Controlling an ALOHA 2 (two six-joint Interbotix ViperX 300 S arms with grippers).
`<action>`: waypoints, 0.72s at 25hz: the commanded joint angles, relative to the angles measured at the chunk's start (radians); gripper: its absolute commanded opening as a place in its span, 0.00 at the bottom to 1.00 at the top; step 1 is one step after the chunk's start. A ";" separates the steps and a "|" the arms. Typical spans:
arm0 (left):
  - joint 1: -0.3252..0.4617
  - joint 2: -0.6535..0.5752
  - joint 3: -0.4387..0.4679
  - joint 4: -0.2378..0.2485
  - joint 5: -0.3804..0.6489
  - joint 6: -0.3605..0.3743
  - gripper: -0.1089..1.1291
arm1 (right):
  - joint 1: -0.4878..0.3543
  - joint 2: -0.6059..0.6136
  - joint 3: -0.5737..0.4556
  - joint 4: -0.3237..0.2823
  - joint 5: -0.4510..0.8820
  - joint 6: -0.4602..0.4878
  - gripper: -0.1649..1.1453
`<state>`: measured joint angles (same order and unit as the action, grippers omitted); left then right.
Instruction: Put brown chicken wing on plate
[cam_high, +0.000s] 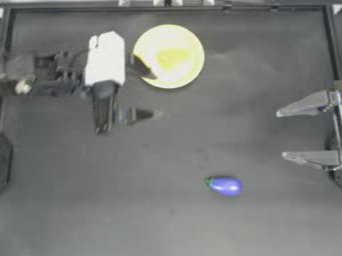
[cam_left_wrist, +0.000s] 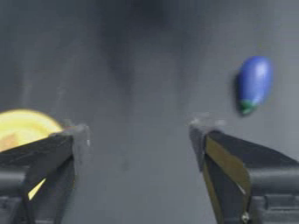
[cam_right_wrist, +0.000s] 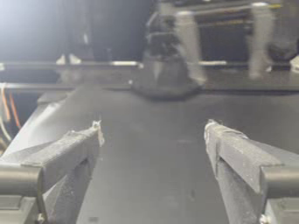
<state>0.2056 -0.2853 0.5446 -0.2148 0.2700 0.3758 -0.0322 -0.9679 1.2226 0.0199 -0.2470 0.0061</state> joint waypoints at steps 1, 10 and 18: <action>-0.040 -0.061 0.023 -0.005 -0.054 -0.012 0.89 | 0.002 0.003 -0.009 0.003 -0.009 -0.002 0.88; -0.106 -0.124 0.150 -0.006 -0.192 -0.067 0.89 | 0.002 0.003 -0.009 0.003 -0.009 -0.002 0.88; -0.146 -0.163 0.239 -0.049 -0.282 -0.071 0.89 | 0.002 0.003 -0.008 0.003 -0.009 -0.002 0.88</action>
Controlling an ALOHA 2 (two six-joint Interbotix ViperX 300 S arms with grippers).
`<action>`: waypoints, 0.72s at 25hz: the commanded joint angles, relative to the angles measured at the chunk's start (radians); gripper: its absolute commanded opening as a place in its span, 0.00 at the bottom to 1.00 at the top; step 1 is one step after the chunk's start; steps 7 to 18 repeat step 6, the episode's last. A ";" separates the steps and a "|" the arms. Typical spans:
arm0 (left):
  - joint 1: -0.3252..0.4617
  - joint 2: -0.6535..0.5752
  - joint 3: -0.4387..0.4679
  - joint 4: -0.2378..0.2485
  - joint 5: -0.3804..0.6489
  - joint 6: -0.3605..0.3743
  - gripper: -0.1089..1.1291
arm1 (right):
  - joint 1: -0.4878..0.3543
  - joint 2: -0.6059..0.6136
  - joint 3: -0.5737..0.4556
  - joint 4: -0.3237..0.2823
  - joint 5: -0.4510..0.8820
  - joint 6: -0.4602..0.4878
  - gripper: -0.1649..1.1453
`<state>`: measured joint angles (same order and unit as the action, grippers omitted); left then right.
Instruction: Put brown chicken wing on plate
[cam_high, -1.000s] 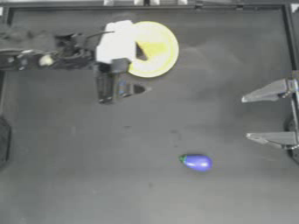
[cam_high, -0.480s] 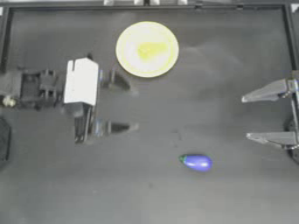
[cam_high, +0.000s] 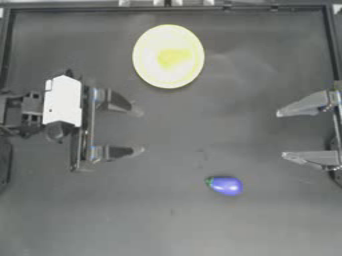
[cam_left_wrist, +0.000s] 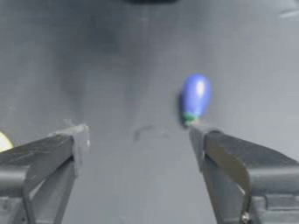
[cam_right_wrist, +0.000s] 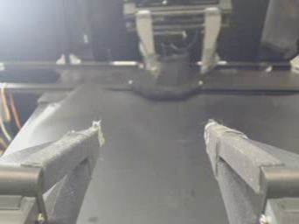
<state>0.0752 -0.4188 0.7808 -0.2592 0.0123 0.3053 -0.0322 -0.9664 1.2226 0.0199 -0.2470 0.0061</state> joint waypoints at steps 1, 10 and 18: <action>-0.020 -0.031 0.011 -0.005 -0.034 0.000 0.89 | 0.002 0.002 -0.008 0.003 -0.008 -0.002 0.88; -0.044 -0.044 0.055 -0.005 -0.098 0.000 0.89 | 0.002 0.002 -0.008 0.003 -0.008 -0.002 0.88; -0.044 -0.044 0.055 -0.005 -0.098 0.000 0.89 | 0.002 0.002 -0.008 0.003 -0.008 -0.002 0.88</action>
